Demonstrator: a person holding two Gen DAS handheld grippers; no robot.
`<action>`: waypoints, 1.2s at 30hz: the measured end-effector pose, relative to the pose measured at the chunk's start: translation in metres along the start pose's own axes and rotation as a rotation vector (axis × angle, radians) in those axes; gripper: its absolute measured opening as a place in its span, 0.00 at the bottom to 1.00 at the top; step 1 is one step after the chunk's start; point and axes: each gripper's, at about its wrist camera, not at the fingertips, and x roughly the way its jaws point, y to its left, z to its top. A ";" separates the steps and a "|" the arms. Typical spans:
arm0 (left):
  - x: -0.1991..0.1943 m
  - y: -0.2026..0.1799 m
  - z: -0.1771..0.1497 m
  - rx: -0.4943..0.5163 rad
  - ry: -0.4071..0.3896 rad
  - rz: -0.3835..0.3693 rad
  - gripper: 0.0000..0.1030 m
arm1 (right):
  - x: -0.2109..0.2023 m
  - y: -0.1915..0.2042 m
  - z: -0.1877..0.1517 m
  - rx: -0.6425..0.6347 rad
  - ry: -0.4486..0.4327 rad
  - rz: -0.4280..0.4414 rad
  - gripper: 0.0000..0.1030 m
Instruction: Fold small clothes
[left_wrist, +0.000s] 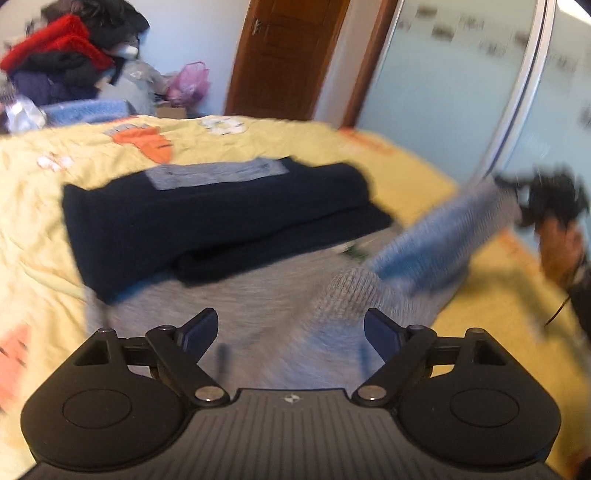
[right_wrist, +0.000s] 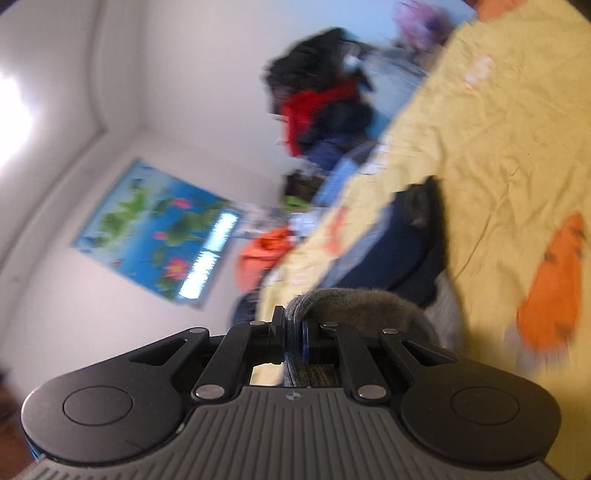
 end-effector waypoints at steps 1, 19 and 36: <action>-0.004 -0.002 -0.002 -0.008 -0.001 -0.043 0.84 | -0.018 0.007 -0.012 -0.011 -0.004 0.021 0.12; 0.082 -0.090 -0.001 0.491 0.264 0.023 0.86 | -0.094 -0.012 -0.120 0.171 0.024 0.003 0.12; 0.030 -0.087 -0.012 0.334 0.061 0.056 0.13 | -0.089 -0.010 -0.123 0.149 0.031 -0.008 0.14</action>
